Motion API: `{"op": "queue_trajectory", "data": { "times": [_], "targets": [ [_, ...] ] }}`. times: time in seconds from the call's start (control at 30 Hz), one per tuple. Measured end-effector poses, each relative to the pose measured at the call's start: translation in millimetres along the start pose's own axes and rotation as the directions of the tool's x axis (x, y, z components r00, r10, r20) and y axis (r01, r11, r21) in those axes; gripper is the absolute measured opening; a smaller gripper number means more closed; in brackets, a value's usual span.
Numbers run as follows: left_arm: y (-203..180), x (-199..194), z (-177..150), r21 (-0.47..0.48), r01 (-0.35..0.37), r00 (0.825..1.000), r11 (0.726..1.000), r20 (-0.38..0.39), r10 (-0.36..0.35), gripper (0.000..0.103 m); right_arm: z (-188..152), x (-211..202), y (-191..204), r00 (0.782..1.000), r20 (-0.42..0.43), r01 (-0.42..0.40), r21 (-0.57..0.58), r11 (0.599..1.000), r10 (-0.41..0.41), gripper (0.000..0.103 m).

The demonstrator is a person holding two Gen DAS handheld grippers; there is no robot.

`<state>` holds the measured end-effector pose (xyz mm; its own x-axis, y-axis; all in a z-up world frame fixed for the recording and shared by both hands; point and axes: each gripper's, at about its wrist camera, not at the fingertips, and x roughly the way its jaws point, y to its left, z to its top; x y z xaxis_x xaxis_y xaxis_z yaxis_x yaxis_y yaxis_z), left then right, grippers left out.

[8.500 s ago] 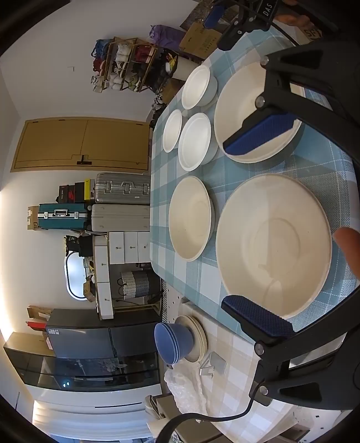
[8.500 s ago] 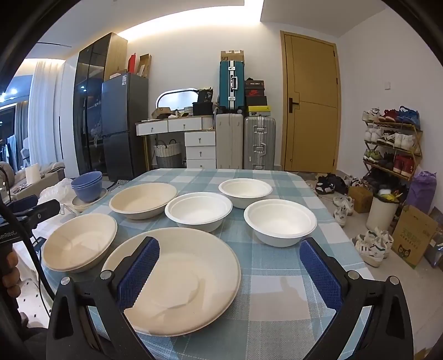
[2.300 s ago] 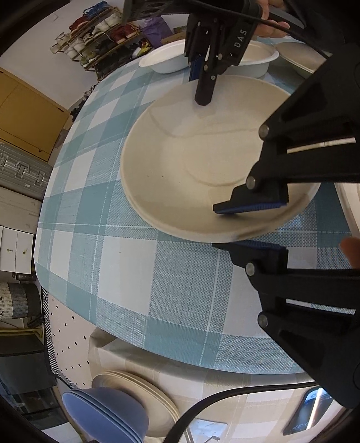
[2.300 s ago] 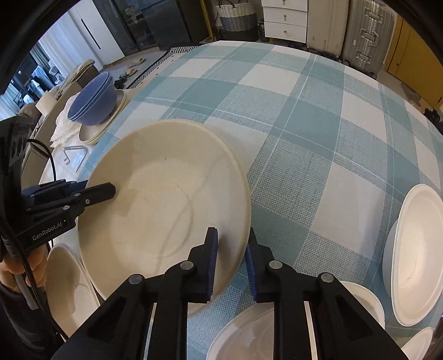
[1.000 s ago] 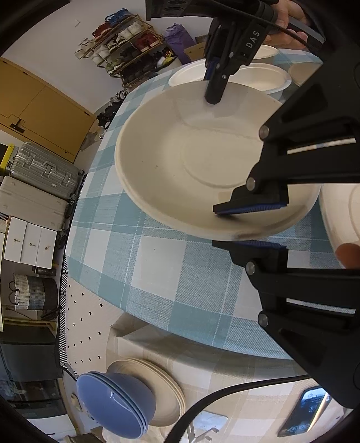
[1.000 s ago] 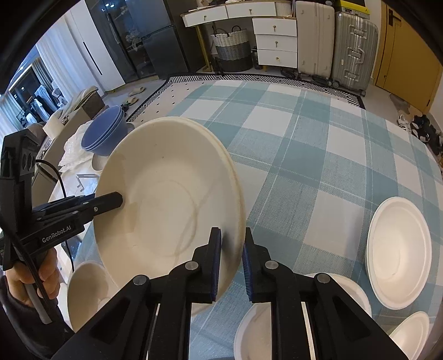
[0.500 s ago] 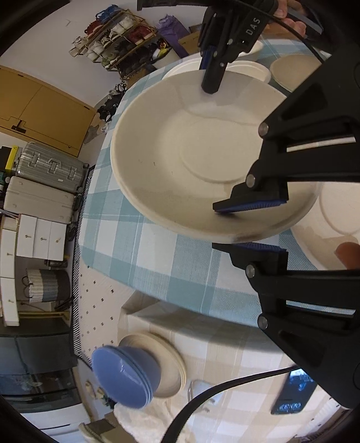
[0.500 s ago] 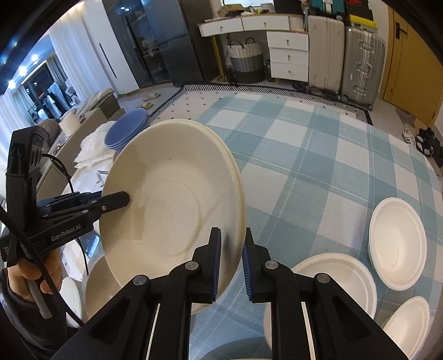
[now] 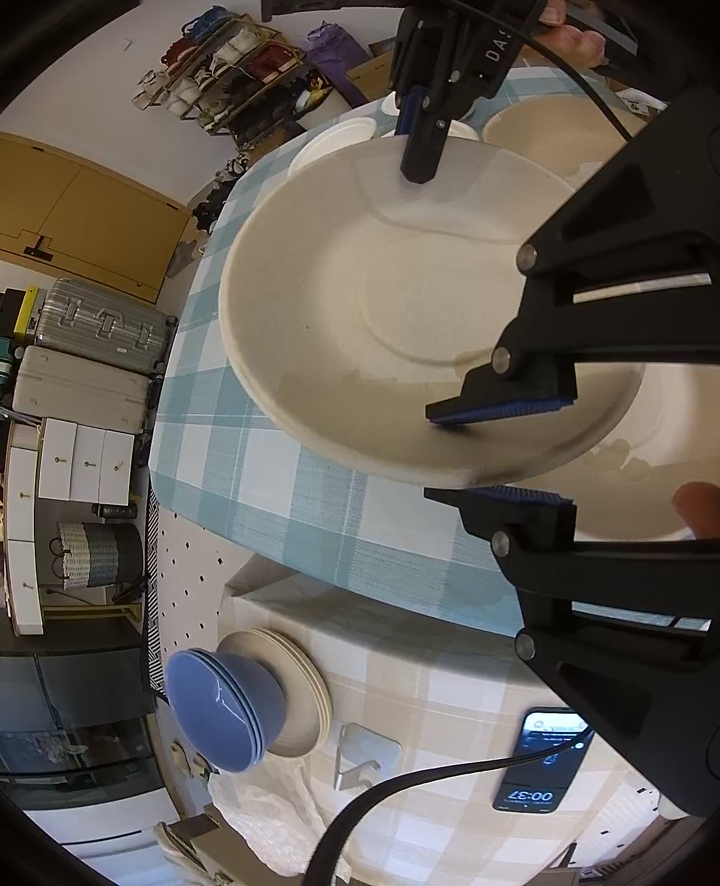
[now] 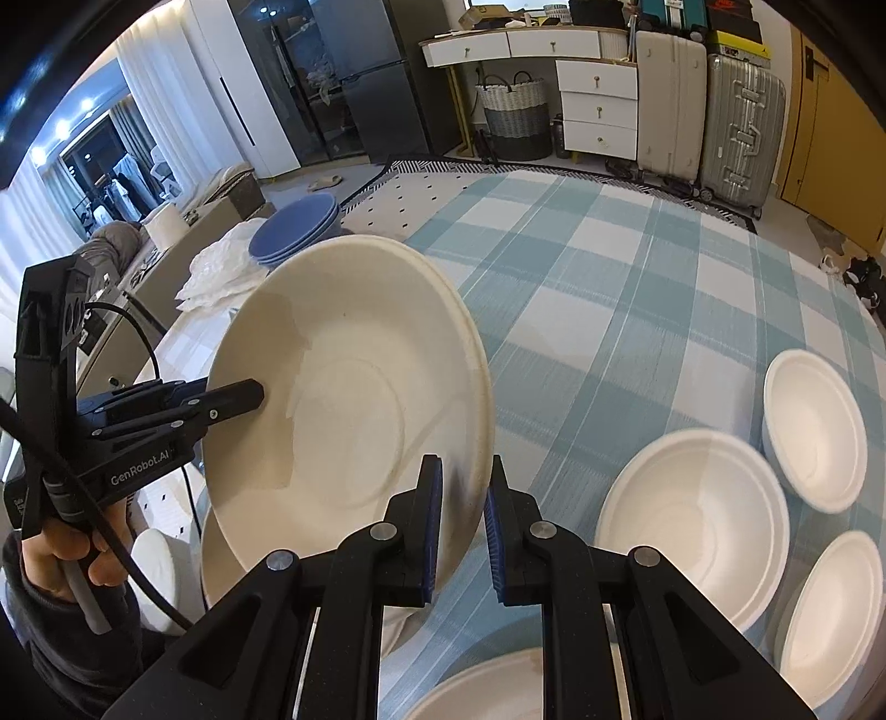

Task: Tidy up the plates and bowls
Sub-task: 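Lift the plate with both grippers and lower it onto another beige plate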

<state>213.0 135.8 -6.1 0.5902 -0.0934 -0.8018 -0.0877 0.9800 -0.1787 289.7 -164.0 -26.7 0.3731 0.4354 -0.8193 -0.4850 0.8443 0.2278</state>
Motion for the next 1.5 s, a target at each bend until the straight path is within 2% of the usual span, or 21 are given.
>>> {"op": "queue_trajectory", "data": {
  "times": [0.17, 0.6, 1.13, 1.5],
  "targets": [
    [3.3, -10.8, -16.2, -0.003, 0.007, 1.000, 1.000, 0.001, -0.007, 0.018, -16.5, -8.1, 9.2, 1.000, 0.024, 0.001, 0.001, 1.000, -0.001, 0.015],
    [2.2, -23.3, -53.4, 0.042, -0.031, 0.999, 0.999, -0.012, 0.031, 0.018, -44.6, -1.6, 23.3, 1.000, -0.016, 0.001, 0.011, 1.000, -0.001, 0.015],
    [24.5, -0.2, -88.8, 0.026, -0.017, 0.997, 1.000, -0.072, 0.018, 0.018, -62.1, 25.8, 34.6, 0.995, -0.097, 0.005, -0.023, 1.000, -0.007, 0.015],
    [22.0, 3.4, -94.3, 0.056, -0.031, 0.995, 0.998, -0.088, 0.035, 0.019, -65.4, 36.8, 33.1, 0.992, -0.126, 0.014, -0.025, 1.000, -0.018, 0.015]
  ]
}}
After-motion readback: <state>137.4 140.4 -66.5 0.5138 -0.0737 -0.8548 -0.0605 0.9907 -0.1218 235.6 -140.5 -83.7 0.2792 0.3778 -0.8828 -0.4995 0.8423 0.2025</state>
